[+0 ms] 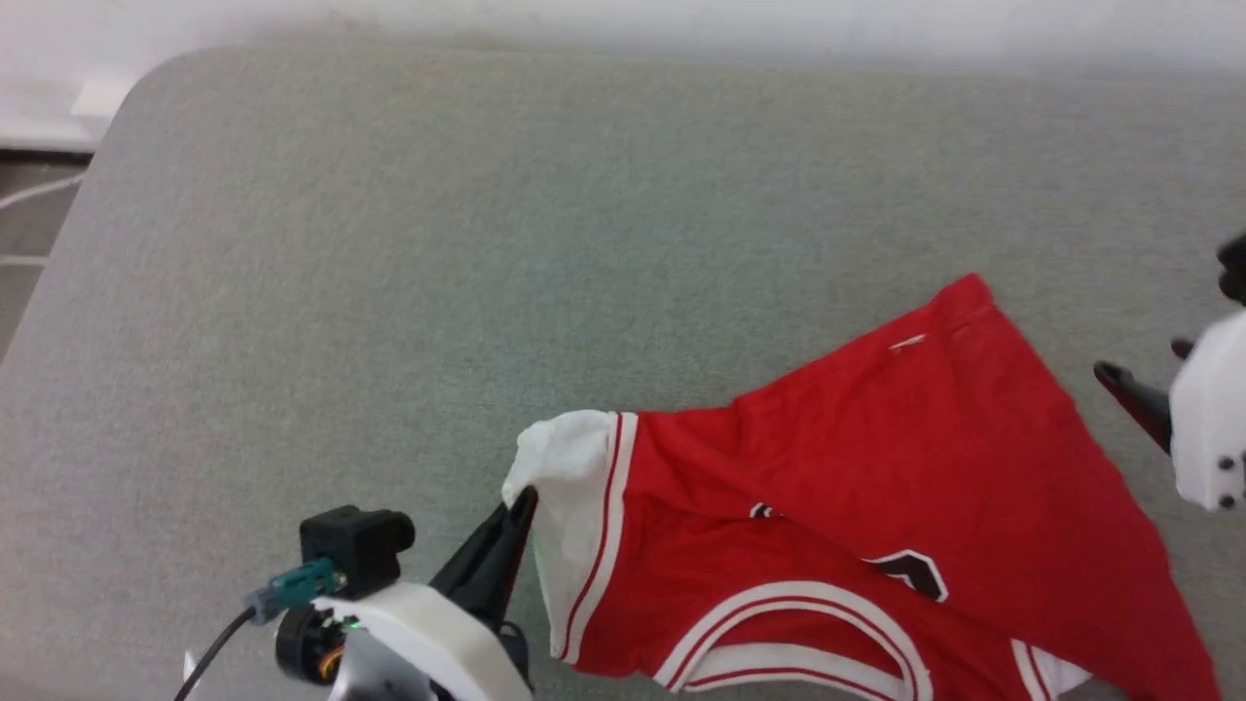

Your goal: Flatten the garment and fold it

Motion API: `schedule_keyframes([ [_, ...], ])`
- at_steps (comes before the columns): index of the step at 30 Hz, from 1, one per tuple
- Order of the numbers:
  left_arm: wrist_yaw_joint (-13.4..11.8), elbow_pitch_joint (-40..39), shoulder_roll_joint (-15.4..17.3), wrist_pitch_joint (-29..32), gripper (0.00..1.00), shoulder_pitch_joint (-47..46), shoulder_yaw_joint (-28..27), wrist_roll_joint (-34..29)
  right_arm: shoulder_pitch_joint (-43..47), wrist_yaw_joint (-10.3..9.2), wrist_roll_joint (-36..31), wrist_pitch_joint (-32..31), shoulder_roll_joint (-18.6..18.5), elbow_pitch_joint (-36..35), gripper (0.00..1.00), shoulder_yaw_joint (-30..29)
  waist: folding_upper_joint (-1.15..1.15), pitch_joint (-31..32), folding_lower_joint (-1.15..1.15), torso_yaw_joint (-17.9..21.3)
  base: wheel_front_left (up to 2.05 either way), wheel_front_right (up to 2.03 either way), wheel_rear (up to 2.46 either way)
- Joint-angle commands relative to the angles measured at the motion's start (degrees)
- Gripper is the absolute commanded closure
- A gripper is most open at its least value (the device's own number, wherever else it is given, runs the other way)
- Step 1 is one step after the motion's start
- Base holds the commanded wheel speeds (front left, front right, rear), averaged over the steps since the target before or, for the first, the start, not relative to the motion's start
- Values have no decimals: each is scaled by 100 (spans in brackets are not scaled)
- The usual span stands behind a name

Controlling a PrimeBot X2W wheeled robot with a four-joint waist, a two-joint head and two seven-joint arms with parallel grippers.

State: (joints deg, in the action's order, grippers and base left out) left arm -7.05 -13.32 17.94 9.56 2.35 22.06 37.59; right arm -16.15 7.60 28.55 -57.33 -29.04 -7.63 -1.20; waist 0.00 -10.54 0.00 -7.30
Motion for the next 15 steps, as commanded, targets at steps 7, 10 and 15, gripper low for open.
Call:
schedule_keyframes([
  [7,214,129,-244,-4,100,-375,348,-109,-1233,-11,-470,48,-390,1043,0,1155,0,-836,0,-849,0,0,0],
  [10,292,259,-343,-38,100,-499,479,-140,-1530,-11,-578,89,-540,1498,0,1521,0,-956,0,-1050,0,0,0],
  [15,359,431,-464,-71,100,-622,625,-166,-1774,-11,-644,91,-744,2140,0,1965,0,-1102,0,-1254,0,0,0],
])
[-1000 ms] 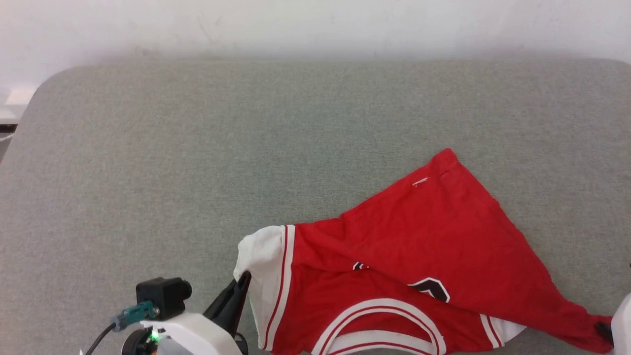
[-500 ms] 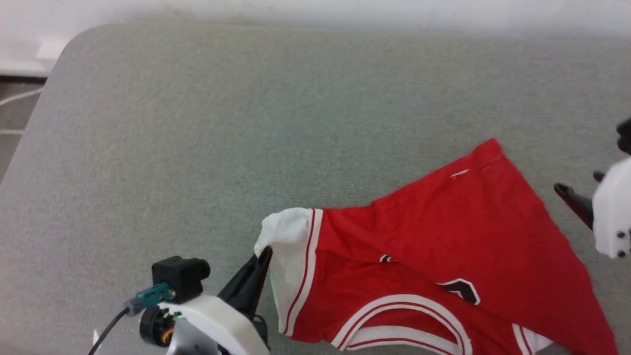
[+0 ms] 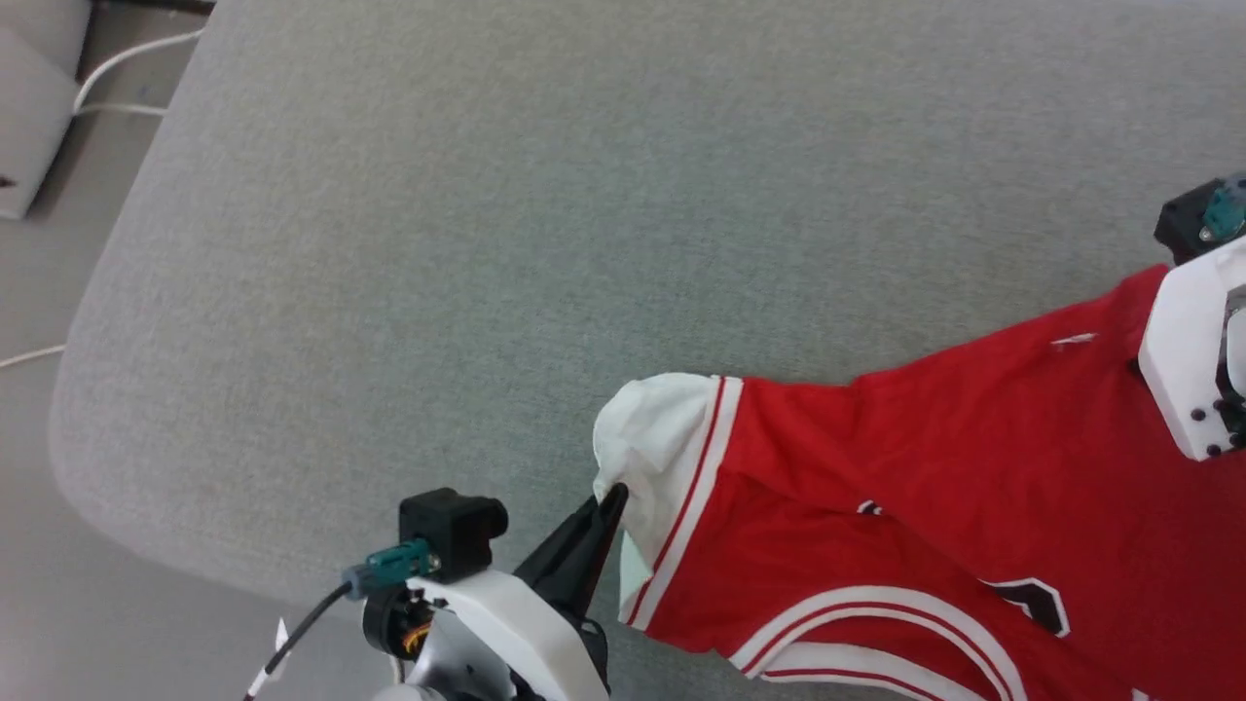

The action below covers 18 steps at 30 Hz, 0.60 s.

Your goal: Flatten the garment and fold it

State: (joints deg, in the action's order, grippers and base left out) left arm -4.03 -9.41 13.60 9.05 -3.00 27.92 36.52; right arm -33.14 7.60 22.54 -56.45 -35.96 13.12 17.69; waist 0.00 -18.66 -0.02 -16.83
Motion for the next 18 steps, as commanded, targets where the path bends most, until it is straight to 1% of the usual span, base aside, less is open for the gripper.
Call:
schedule_keyframes([
  [1,70,63,-46,-26,100,-108,67,-71,-103,-11,-30,30,-94,154,0,155,0,-315,2,-329,0,0,0],
  [4,100,118,-89,-48,100,-152,120,-74,-88,-11,80,49,-171,408,0,411,0,-354,2,-378,0,0,0],
  [5,101,130,-94,-55,100,-164,124,-76,-64,-11,112,47,-211,465,57,534,0,-366,2,-383,0,0,0],
  [6,99,145,-92,-49,100,-174,128,-79,-41,-11,121,52,-280,507,100,685,0,-376,2,-385,0,0,0],
  [8,102,183,-60,-4,100,-197,155,-103,-2,-11,157,85,-423,583,100,951,0,-371,2,-378,0,0,0],
  [10,101,204,-50,-4,100,-197,157,-100,5,-11,272,230,-451,699,100,1009,0,-335,2,-358,0,0,0],
  [14,82,192,-49,-62,100,-190,100,-59,-98,-11,410,749,-389,877,100,914,0,-199,2,-270,0,0,0],
  [18,63,173,13,-117,100,-200,-3,-36,-298,-11,524,1410,-280,1035,100,651,0,61,2,-98,0,0,0],
])
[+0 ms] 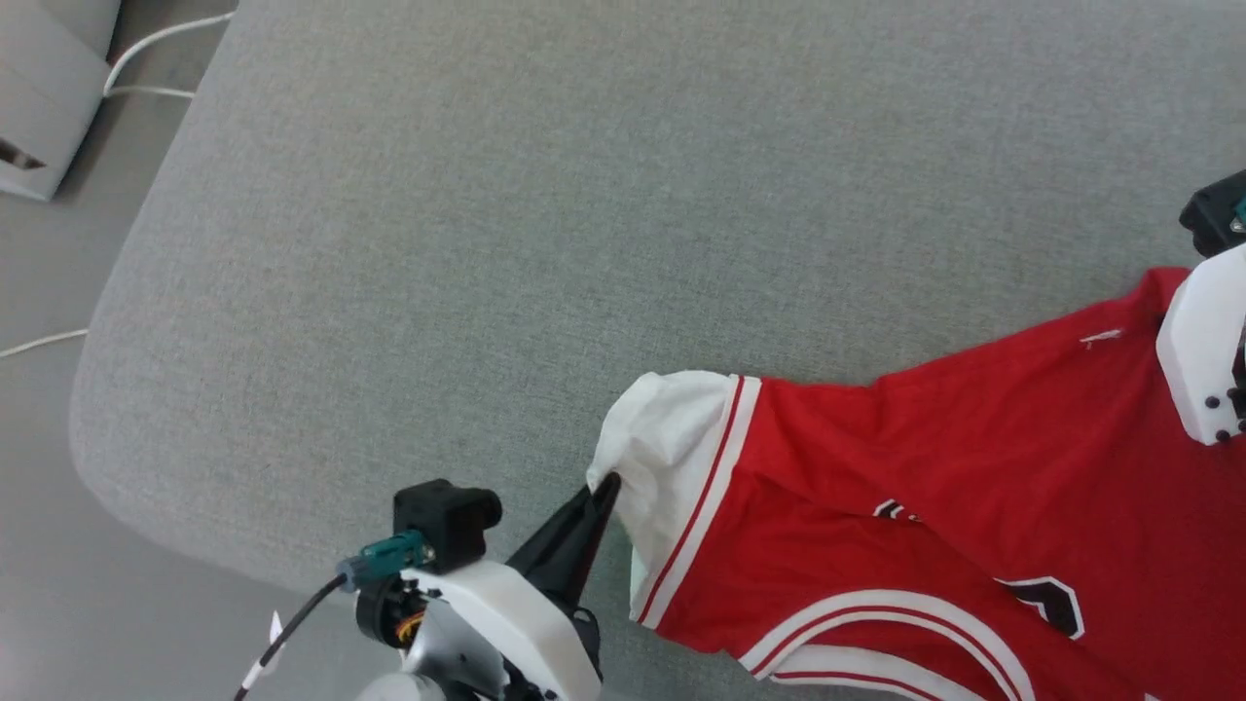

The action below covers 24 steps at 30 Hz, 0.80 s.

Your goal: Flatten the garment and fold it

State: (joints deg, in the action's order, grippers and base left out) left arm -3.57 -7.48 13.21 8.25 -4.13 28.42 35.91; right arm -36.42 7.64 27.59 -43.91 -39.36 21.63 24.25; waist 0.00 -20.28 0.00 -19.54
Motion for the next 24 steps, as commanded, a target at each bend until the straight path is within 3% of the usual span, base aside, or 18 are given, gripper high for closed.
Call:
schedule_keyframes([
  [1,6,-31,82,-46,100,-88,-89,26,-17,-15,63,316,96,203,100,-79,0,309,0,233,0,0,0],
  [8,-148,-282,458,-17,100,-121,-493,10,-97,-15,384,929,131,-186,100,-241,0,988,0,805,0,0,0],
  [14,-284,-743,789,-67,100,-231,-951,-17,-59,-15,638,1242,96,-944,100,-508,0,1391,0,1386,0,0,0],
  [24,-415,-1461,1019,-349,100,-719,-1650,-7,91,-15,850,1624,52,-2278,100,-1200,0,1753,0,1999,0,0,0],
])
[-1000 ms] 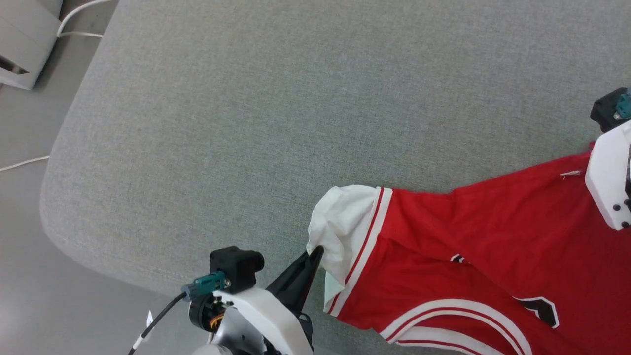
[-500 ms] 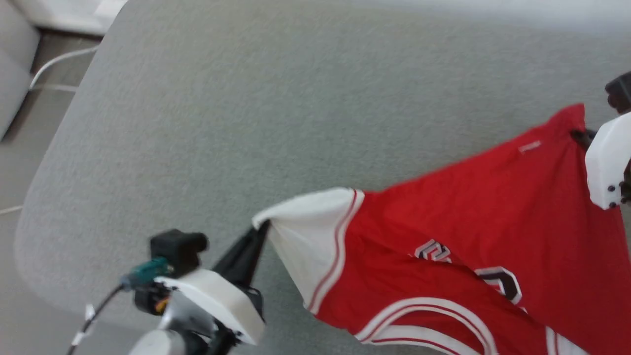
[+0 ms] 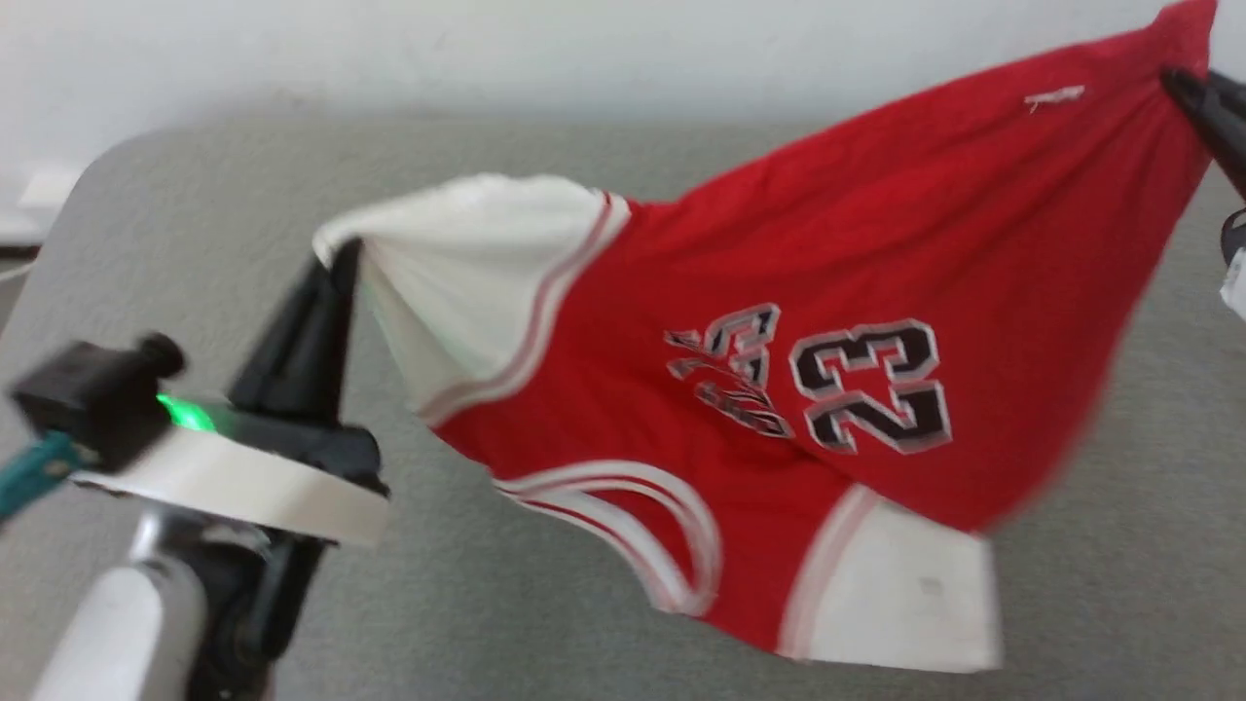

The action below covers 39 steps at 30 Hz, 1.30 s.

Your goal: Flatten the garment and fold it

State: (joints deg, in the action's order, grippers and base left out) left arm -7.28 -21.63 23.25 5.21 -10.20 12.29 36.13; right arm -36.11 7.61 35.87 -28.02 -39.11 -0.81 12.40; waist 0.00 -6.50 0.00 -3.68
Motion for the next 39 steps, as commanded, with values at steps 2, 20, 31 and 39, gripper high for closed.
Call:
schedule_keyframes([
  [2,-50,-205,41,-153,100,-285,-176,-48,88,-12,8,73,43,-287,100,-135,0,434,0,509,0,0,0],
  [20,-64,-1028,406,-371,100,-2562,-926,-265,-161,-12,-64,167,406,-1678,100,-1013,0,50,0,969,0,0,0],
  [31,406,371,750,-37,100,-4945,-813,-128,-1694,-12,-361,1132,311,-1082,100,-750,0,-1603,0,1059,0,0,0],
  [39,871,2288,697,-448,100,-6946,-415,-511,-3575,-12,-711,1990,568,611,100,-28,0,-2565,0,1036,0,0,0],
])
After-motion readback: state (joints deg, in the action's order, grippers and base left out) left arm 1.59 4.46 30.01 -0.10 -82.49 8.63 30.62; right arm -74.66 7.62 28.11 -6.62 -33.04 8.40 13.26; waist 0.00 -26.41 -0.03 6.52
